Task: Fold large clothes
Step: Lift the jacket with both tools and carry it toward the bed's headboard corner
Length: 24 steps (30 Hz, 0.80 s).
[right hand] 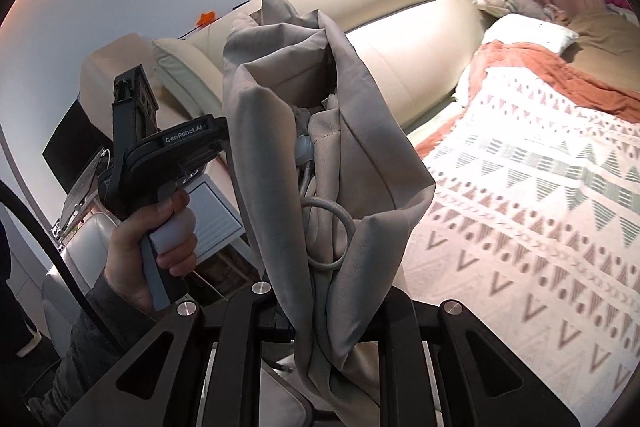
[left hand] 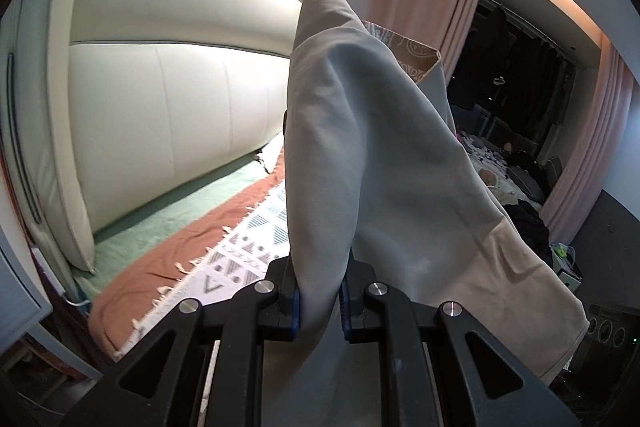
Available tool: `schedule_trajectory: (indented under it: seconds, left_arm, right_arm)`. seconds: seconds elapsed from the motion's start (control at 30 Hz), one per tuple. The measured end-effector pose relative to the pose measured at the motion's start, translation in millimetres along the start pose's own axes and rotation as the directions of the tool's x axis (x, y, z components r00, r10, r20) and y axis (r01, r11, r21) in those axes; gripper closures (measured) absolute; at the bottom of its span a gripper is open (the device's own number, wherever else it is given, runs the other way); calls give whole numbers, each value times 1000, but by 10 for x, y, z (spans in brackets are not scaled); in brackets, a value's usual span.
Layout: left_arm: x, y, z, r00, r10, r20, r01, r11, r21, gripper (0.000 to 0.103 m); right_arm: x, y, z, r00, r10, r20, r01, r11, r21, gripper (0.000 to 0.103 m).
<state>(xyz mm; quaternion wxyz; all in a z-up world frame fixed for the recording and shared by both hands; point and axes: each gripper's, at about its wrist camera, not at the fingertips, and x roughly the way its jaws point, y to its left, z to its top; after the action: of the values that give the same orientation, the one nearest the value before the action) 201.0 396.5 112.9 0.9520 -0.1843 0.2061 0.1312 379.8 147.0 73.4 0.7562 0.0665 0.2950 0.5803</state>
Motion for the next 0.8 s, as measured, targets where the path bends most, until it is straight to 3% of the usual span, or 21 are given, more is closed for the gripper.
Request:
schedule_trajectory:
  seconds: [0.17,0.33,0.67,0.8]
  left_arm:
    - [-57,307,90,998,63,6,-63,998,11,88]
    - [148,522,96,993,119,-16,-119,992,34,88]
    - [1298,517,7,986,132,-105,-129,991,37,88]
    - [1789,387,14,973,171,-156,-161,984,77,88]
  right_arm:
    - [426,3,-1,997,61,-37,-60,998,12,90]
    - [737,-193,-1,993,103,-63,-101,994,40,90]
    - [986,-1359,166,996,57,-75,-46,989,141,91]
    - [974,-1881,191,997,36,-72,-21,981,194,90]
